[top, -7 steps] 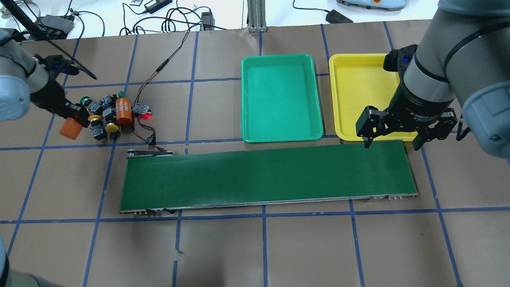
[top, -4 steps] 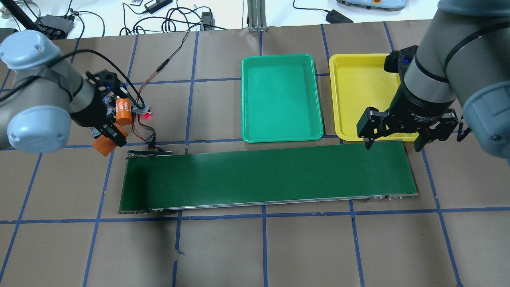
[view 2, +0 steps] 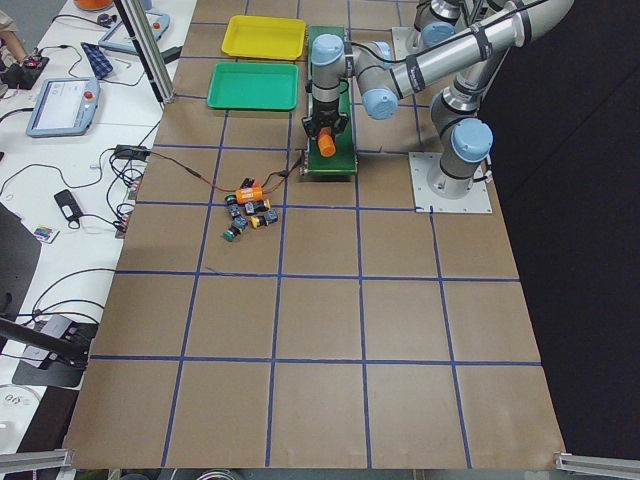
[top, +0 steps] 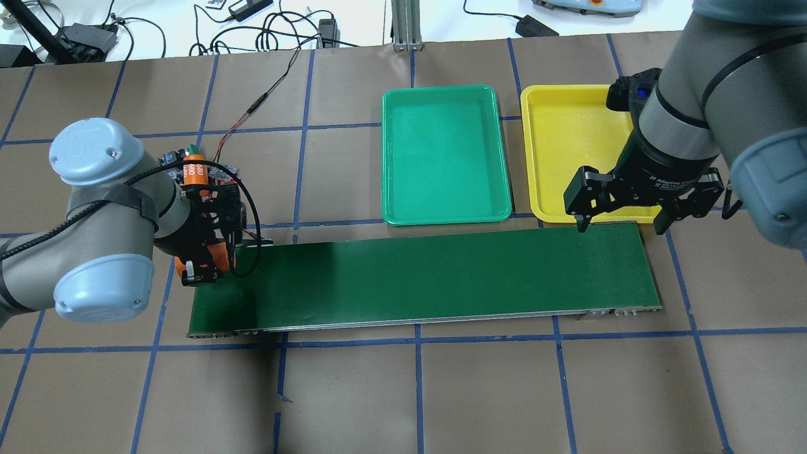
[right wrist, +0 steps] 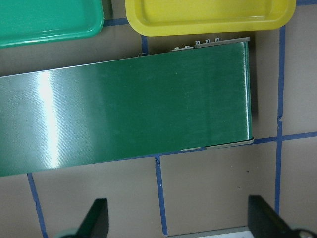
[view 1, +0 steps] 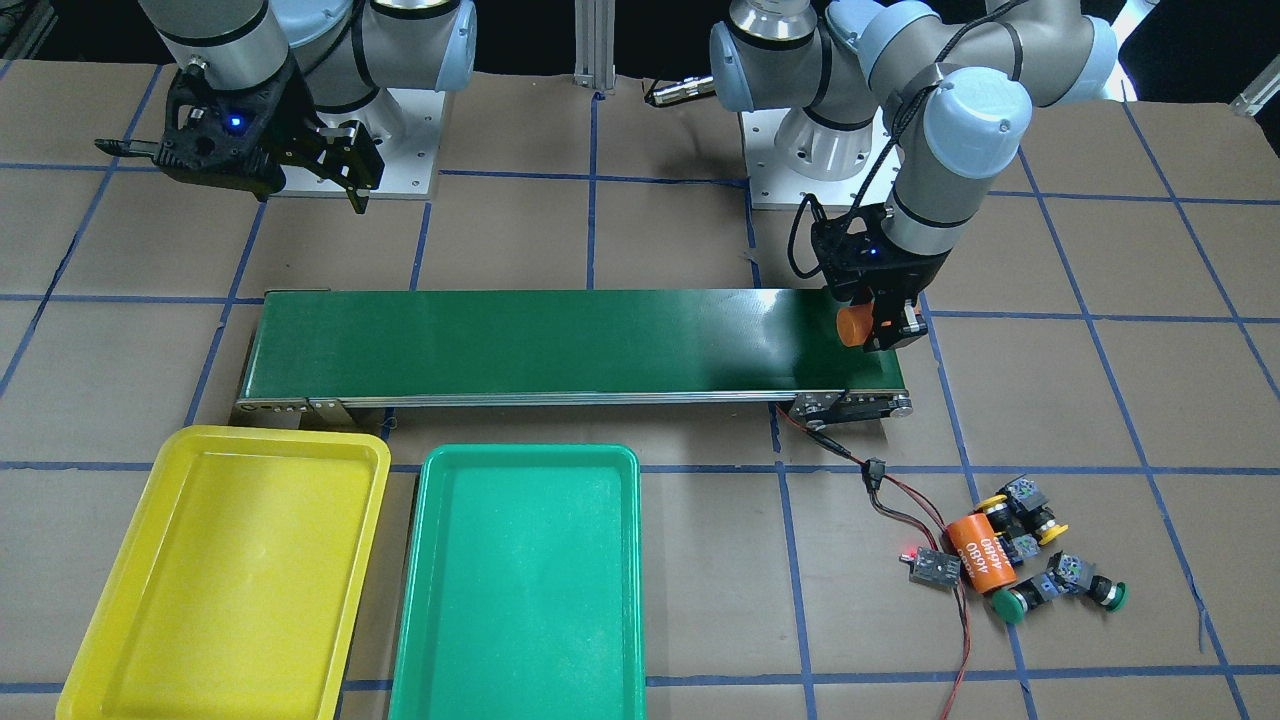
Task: Sort buttons by color to trays
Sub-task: 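Carry the orange cylinder onto the green belt and release it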
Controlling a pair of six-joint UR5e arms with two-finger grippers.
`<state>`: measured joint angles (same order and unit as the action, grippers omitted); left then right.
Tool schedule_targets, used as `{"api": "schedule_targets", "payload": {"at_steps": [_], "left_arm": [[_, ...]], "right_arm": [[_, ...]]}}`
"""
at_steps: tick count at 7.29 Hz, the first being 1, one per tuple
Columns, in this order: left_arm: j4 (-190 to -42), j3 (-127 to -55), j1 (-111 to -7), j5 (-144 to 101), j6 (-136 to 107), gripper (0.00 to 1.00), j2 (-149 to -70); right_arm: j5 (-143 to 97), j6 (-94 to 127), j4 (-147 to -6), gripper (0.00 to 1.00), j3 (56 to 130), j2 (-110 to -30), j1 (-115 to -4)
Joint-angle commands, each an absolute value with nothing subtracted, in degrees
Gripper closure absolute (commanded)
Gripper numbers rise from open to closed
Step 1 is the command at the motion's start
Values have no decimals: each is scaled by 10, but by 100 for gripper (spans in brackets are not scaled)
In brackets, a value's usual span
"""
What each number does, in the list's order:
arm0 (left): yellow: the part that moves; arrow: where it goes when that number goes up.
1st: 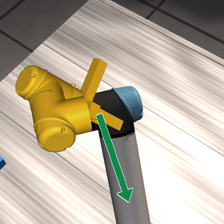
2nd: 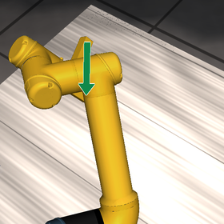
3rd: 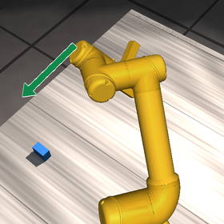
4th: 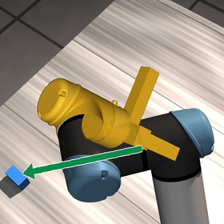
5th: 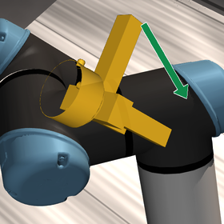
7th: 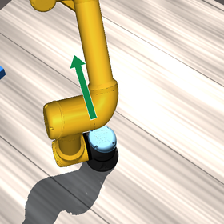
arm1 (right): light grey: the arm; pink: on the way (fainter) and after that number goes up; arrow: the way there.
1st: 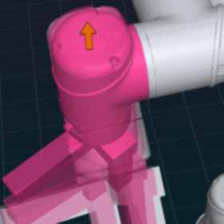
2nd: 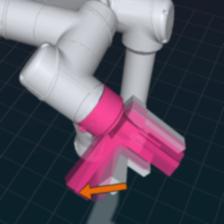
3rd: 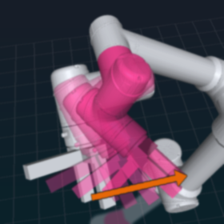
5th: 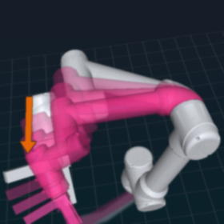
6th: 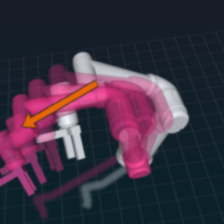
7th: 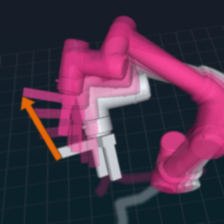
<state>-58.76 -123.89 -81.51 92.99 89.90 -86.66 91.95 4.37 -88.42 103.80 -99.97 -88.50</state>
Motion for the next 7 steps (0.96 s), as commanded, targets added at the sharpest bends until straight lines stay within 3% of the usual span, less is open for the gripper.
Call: {"api": "schedule_targets", "payload": {"at_steps": [1,2,5,7], "left_arm": [[-568,-1246,-848,932,922,82,-875],[-568,-1247,-856,928,912,1,-875],[-565,-1237,-856,923,901,0,-850],[-577,-1153,-825,909,801,0,-866]], "right_arm": [[920,47,-883,0,1039,-999,-885],[920,45,-881,0,1038,-1000,-885],[919,44,-884,0,1039,-999,-885],[921,46,-883,0,1038,-1000,-885]]}}
